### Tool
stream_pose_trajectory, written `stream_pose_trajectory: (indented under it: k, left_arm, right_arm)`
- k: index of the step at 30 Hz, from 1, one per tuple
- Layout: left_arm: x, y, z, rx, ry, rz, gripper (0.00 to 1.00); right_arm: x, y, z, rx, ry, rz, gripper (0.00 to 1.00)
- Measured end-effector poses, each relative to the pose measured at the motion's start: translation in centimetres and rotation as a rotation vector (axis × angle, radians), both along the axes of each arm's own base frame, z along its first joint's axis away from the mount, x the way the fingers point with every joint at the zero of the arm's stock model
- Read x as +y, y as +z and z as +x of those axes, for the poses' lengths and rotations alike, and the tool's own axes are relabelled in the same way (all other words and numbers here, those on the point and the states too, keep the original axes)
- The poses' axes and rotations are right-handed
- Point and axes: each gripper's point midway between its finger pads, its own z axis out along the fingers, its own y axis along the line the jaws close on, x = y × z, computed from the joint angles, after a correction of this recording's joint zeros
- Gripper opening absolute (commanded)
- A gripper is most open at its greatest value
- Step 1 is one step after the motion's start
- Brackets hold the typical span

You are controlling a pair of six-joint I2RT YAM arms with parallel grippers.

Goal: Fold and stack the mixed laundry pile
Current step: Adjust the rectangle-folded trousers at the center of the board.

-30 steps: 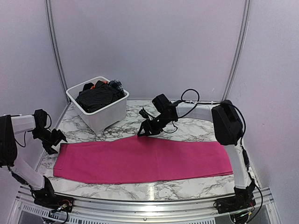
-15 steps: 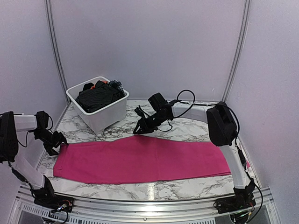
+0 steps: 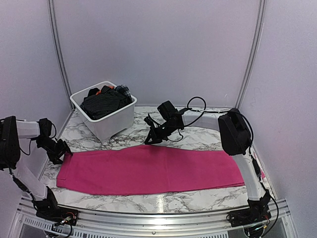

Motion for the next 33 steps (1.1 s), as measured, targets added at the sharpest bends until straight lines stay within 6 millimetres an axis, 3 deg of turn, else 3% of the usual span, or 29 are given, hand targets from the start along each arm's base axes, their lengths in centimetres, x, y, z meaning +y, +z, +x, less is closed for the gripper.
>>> stream_pose_trajectory:
  k: [9, 16, 19, 21, 23, 33]
  left_arm:
    - [-0.6, 1.9, -0.3, -0.076, -0.014, -0.009, 0.88]
    - [-0.9, 2.5, -2.3, -0.055, 0.063, -0.015, 0.92]
    - [-1.0, 2.7, -3.0, -0.048, 0.093, -0.018, 0.94]
    - [-1.1, 2.7, -3.3, -0.041, 0.109, -0.024, 0.94]
    - [-1.1, 2.7, -3.4, -0.037, 0.113, -0.026, 0.95]
    - [-1.1, 2.9, -3.3, -0.032, 0.123, -0.029, 0.95]
  right_arm:
    - [-3.1, -3.3, 2.4, 0.038, -0.137, -0.095, 0.00]
    - [-5.4, -3.4, 3.6, 0.023, -0.191, -0.094, 0.01]
    - [-5.7, -3.2, 3.5, 0.026, -0.187, -0.066, 0.38]
    - [-5.2, -2.6, 3.2, 0.035, -0.163, -0.023, 0.53]
    - [-4.7, -1.8, 3.2, 0.025, -0.142, 0.015, 0.58]
    - [-0.1, 3.5, 2.2, -0.057, 0.002, 0.123, 0.51]
